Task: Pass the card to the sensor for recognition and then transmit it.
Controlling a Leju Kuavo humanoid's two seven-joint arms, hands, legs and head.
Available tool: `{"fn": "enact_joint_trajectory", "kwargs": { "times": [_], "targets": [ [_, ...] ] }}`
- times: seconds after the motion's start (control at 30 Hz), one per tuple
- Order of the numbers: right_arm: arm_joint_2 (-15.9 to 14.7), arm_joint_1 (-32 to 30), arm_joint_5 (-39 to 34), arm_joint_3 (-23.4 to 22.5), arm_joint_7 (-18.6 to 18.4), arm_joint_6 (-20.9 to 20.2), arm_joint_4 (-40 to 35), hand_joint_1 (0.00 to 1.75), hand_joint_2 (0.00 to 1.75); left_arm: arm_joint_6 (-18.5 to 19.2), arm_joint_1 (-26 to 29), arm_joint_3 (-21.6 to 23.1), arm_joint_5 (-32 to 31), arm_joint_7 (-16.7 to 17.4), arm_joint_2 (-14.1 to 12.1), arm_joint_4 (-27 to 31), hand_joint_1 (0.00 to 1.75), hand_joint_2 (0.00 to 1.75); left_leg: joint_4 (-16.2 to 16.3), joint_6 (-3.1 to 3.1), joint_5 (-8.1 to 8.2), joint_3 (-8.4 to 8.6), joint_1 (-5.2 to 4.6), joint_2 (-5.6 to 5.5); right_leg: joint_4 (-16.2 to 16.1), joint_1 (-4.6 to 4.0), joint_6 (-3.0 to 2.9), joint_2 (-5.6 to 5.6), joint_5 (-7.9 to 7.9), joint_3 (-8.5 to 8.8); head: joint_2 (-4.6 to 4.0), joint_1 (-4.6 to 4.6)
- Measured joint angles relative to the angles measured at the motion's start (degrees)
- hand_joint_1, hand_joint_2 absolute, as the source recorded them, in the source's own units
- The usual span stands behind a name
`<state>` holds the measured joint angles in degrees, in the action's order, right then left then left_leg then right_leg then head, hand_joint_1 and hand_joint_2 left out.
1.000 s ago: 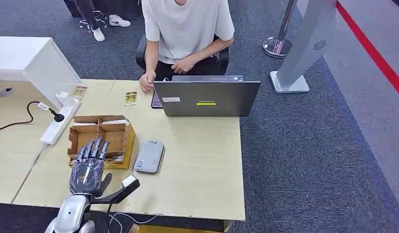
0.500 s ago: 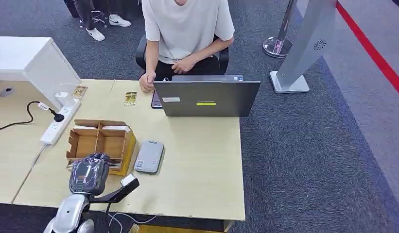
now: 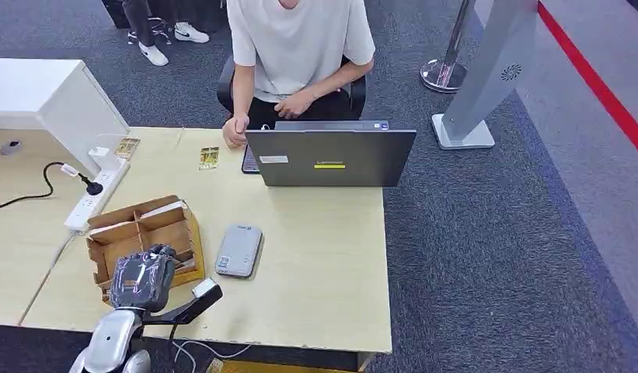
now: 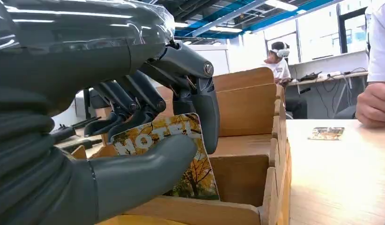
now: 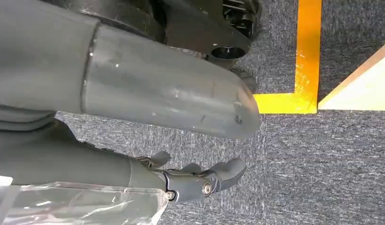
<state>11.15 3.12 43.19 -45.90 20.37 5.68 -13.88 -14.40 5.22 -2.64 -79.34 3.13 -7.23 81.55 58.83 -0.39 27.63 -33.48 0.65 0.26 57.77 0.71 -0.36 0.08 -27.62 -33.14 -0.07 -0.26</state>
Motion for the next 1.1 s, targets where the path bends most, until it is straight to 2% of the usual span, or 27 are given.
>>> {"fn": "enact_joint_trajectory", "kwargs": {
  "times": [0.33,0.6,0.73,0.87,1.1],
  "targets": [
    [0.0,0.07,0.04,-0.02,0.0,-0.02,0.0,0.0,0.0,0.11,-0.01,-0.02,0.48,0.11,0.02,0.0,1.75,1.75,0.0,0.0,0.0,0.0,0.0,0.0,0.0,0.0,0.0,0.0,0.0,0.0,0.0,0.0],
    [0.0,0.08,0.07,-0.46,0.2,0.0,0.0,0.0,0.0,-3.56,0.0,-0.18,-0.37,0.74,0.61,1.34,1.75,1.75,0.0,0.0,-0.01,0.01,0.0,0.0,0.0,0.0,0.0,0.0,0.0,0.0,0.0,0.02],
    [0.2,0.07,-0.02,-1.05,1.05,0.74,0.0,0.0,0.0,-4.31,-0.95,-0.02,-0.37,-0.35,0.7,6.08,1.75,1.75,0.02,0.0,-0.01,0.01,0.0,-0.01,0.0,0.0,0.0,0.0,0.01,-0.02,0.0,0.02],
    [0.98,0.08,-0.55,-1.72,1.22,1.83,0.02,0.0,0.0,-4.57,-4.1,1.47,-0.06,-1.09,0.28,11.98,1.75,1.75,0.03,-0.02,-0.03,0.02,0.01,-0.02,0.01,-0.01,0.0,-0.01,0.02,-0.01,0.0,0.0],
    [1.95,-0.13,-1.12,-3.06,1.7,2.14,0.02,0.0,0.0,-5.84,-7.69,3.28,4.2,-2.58,-0.65,22.08,1.75,1.75,0.03,-0.06,-0.06,0.03,0.0,0.0,0.02,0.0,-0.03,0.04,0.04,-0.02,0.0,0.0]
  ]
}}
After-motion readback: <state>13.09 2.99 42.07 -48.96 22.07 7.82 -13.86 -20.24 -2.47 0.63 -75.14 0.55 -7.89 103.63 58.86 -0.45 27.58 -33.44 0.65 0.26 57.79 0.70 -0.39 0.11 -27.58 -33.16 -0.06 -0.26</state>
